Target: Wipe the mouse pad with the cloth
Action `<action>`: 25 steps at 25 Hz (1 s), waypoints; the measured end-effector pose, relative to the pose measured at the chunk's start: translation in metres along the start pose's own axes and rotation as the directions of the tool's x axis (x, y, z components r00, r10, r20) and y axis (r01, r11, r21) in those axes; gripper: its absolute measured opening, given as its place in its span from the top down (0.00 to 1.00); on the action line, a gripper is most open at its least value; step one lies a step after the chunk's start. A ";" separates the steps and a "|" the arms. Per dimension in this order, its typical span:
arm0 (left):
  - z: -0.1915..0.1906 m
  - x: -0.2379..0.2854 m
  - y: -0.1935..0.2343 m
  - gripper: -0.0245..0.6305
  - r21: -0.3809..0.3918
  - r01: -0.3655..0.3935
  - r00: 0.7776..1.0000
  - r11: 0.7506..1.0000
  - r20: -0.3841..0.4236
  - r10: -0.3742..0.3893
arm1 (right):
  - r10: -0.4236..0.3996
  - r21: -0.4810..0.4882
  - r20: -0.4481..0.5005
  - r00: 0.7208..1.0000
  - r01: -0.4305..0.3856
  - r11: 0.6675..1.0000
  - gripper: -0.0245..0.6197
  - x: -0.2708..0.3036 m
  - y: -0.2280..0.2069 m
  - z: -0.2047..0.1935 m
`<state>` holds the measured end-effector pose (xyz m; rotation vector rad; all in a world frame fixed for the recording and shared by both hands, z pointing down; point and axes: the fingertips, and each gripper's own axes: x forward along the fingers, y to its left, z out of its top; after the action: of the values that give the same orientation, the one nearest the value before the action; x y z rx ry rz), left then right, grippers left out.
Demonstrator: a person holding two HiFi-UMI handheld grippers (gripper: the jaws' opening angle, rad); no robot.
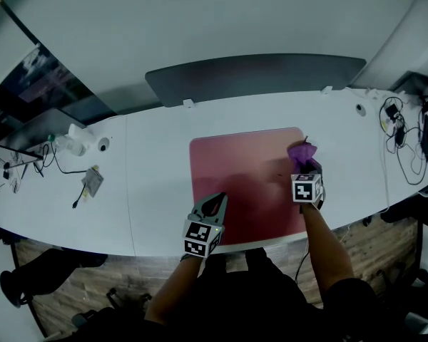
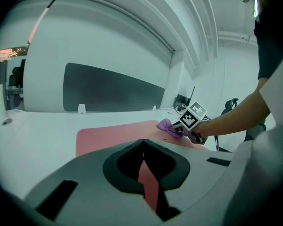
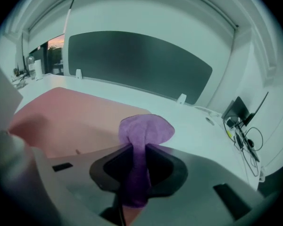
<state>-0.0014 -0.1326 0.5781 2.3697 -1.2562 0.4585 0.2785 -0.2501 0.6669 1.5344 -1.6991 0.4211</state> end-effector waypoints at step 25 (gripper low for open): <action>-0.037 -0.110 0.095 0.93 -0.120 -0.252 0.967 0.960 0.012 0.255 | 0.484 -0.111 0.179 0.856 -0.472 0.875 0.82 -0.104 0.312 0.070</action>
<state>-0.1433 -0.0846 0.5783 2.1336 -1.5645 0.4165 -0.0438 -0.1618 0.6267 1.1225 -2.2425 0.4690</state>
